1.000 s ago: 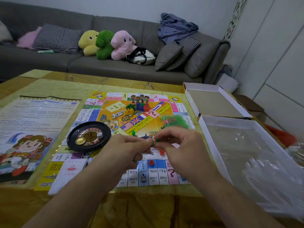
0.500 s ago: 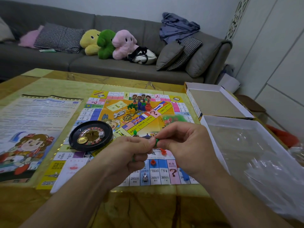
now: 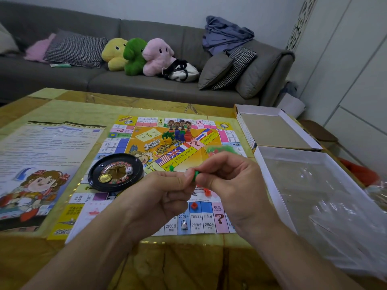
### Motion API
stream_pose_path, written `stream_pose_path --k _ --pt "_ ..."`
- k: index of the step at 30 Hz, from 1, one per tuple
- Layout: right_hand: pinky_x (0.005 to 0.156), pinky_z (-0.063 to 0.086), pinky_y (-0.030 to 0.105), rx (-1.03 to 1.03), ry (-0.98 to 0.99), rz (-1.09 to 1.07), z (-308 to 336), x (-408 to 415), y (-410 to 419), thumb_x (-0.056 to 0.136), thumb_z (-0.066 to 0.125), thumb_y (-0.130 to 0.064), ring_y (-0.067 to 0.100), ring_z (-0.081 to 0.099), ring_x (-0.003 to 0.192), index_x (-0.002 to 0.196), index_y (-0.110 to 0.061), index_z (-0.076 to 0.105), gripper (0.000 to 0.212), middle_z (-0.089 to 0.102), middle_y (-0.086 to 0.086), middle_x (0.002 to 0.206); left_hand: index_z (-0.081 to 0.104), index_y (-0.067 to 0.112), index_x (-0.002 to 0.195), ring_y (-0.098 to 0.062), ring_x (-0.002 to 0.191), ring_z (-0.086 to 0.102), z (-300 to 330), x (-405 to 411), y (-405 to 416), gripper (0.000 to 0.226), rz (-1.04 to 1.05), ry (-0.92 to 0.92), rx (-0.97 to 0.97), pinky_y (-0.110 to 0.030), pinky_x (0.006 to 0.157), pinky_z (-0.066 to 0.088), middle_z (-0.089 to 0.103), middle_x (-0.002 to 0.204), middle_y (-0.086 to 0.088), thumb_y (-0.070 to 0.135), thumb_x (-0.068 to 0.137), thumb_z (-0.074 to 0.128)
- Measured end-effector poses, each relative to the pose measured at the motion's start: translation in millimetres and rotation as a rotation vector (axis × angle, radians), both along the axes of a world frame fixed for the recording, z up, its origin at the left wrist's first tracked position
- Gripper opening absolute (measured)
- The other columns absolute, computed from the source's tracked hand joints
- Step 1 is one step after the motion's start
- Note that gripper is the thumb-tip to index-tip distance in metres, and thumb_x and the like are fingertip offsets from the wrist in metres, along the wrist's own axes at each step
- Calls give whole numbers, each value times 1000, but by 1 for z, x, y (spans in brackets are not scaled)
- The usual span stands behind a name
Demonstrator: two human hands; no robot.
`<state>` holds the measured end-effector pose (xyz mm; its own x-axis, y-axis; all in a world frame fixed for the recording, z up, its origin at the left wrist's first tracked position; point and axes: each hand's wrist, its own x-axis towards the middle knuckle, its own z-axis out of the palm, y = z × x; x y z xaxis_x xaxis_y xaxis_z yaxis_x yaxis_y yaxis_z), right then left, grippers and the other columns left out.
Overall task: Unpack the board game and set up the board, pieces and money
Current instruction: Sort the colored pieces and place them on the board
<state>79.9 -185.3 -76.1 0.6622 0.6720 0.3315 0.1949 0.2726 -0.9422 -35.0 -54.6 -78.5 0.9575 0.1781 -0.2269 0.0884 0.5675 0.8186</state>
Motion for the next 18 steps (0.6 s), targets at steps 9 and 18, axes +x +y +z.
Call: stream_pose_path --k 9,18 --pt "73 61 26 28 39 -9 2 3 -2 69 82 10 20 77 78 80 -7 75 21 78 9 79 72 -2 87 -5 47 28 1 3 -7 20 61 -5 18 -16 43 25 38 74 -7 16 82 77" --pt "68 59 25 -120 -161 109 8 12 -6 74 79 23 18 73 73 82 -4 72 29 74 6 77 63 -7 79 -8 47 28 12 -4 1 23 55 72 296 -19 43 21 42 56 -1 12 82 76"
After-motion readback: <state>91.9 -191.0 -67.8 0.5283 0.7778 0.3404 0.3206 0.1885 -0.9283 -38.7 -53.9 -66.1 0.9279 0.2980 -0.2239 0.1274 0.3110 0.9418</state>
